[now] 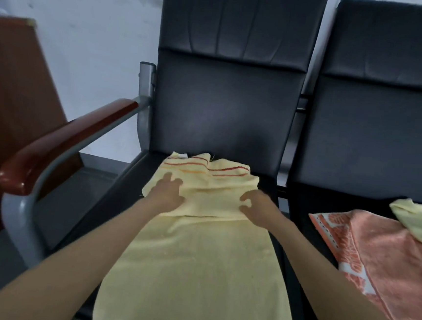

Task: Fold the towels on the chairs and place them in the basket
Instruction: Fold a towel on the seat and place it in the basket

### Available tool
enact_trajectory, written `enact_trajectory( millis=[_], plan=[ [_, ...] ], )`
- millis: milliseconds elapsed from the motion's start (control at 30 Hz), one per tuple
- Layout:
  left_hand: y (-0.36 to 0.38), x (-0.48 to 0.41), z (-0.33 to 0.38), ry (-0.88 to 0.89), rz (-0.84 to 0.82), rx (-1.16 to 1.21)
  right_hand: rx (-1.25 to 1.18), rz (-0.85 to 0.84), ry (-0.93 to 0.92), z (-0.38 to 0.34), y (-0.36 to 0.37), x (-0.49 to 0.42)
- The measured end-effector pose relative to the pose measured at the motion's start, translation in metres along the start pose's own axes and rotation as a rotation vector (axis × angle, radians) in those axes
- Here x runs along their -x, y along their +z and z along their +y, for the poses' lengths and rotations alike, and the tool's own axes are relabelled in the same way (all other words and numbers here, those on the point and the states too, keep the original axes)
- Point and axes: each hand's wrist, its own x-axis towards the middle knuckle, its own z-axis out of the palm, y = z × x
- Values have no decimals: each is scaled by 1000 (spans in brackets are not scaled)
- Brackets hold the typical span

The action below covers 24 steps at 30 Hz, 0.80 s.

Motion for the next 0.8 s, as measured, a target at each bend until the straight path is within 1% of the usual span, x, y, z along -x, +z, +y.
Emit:
enact_trajectory(
  millis=[67,133,233,300,367,433,467,533,567,633,700,733,800],
  plan=[
    [18,26,0,43,-5,-43,61,-132,-55,-3,12,15],
    [30,55,1,88,62,-106,189,-199,-107,-5,23,30],
    [41,93,-4,163,134,-155,326,-205,-84,-4,27,55],
    [41,116,-10,201,157,-74,376,-142,-83,-4,27,74],
    [37,138,-17,216,108,30,269,-96,-155,-7,25,95],
    [35,157,-26,232,18,139,171,-108,-262,-7,22,120],
    [33,167,-29,238,-40,183,156,-141,-300,-6,21,132],
    [28,183,-37,230,-167,198,115,-263,-314,-1,20,153],
    [28,190,-42,223,-219,180,88,-324,-298,1,21,160],
    [27,201,-47,233,-275,150,38,-388,-241,6,20,170],
    [29,207,-49,228,-252,175,-5,-377,-182,8,18,177],
    [31,208,-49,204,-209,222,-16,-337,-157,10,19,179],
    [34,210,-48,127,-83,269,9,-177,-154,12,22,184]
  ],
)
